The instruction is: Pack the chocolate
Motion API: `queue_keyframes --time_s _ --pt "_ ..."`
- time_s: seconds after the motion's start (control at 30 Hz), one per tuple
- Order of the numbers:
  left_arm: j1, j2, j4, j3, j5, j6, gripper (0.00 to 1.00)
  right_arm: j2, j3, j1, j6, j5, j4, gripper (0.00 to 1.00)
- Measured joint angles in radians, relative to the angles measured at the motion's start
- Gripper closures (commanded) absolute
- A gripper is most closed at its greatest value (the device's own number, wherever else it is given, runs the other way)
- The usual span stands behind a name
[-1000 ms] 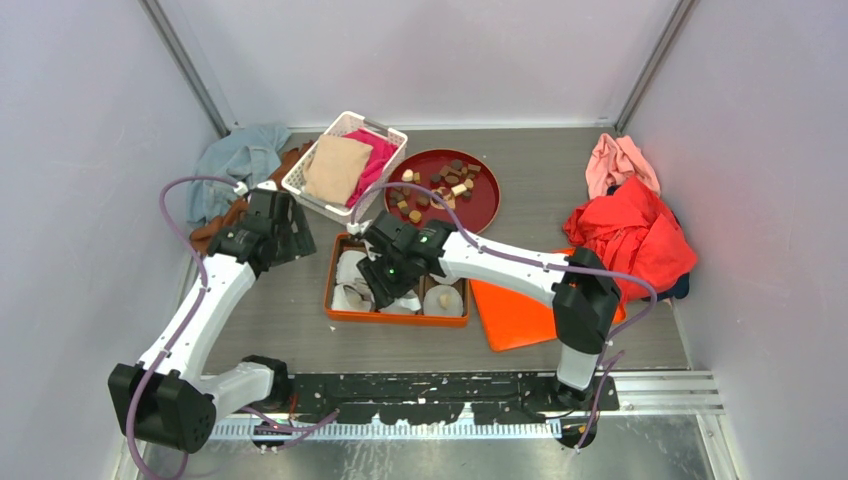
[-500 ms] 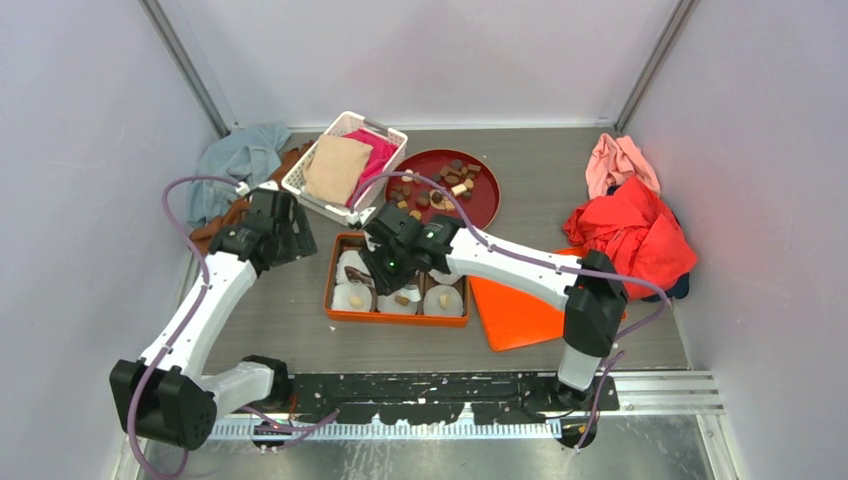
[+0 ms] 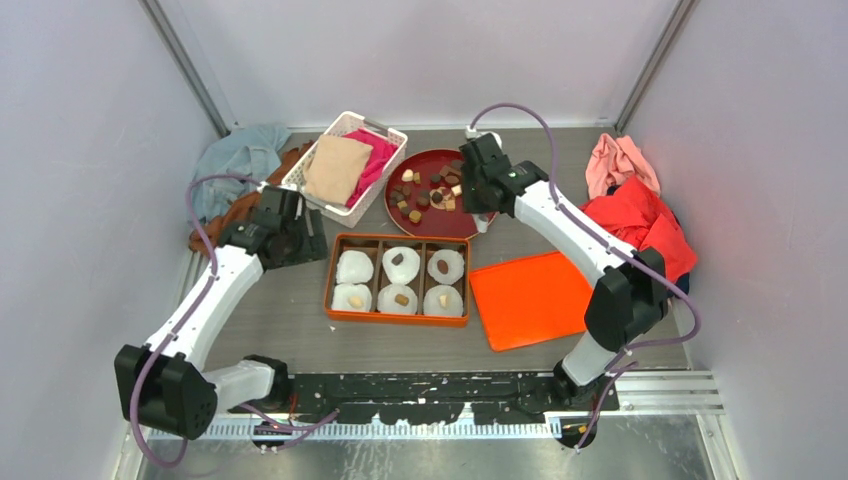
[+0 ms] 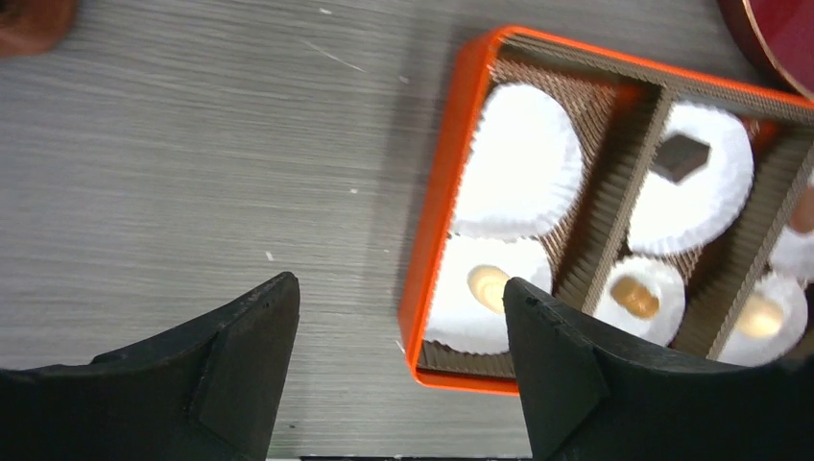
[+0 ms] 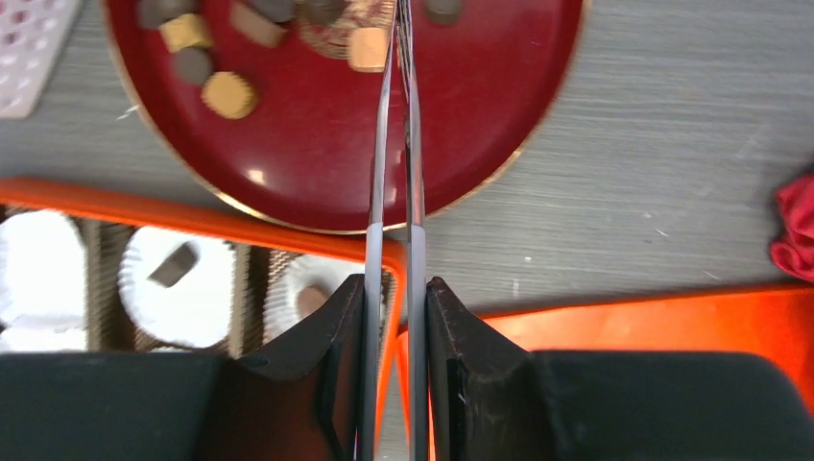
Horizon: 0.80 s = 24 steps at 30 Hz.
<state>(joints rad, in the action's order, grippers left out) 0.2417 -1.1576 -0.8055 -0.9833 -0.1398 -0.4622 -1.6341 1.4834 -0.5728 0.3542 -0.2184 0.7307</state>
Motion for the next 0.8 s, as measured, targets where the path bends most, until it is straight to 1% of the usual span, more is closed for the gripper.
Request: queue_keyframes --time_s 0.1,0.27,0.4,0.6,0.8 --pt "0.055 -0.033 0.001 -0.012 0.047 0.026 0.19 0.000 -0.031 0.057 0.008 -0.016 0.000 0.67" --pt "0.120 -0.065 0.005 -0.021 0.089 0.049 0.19 -0.016 -0.056 0.076 0.007 0.000 -0.006 0.64" --pt "0.122 -0.065 0.005 -0.026 0.089 0.055 0.19 -0.048 -0.059 0.075 0.000 0.026 -0.035 0.61" --pt "0.122 -0.065 0.008 -0.030 0.089 0.055 0.19 -0.122 -0.055 0.075 -0.012 0.032 -0.058 0.52" --pt "0.122 -0.065 0.008 -0.030 0.085 0.055 0.19 -0.172 -0.040 0.075 -0.016 0.042 -0.069 0.51"
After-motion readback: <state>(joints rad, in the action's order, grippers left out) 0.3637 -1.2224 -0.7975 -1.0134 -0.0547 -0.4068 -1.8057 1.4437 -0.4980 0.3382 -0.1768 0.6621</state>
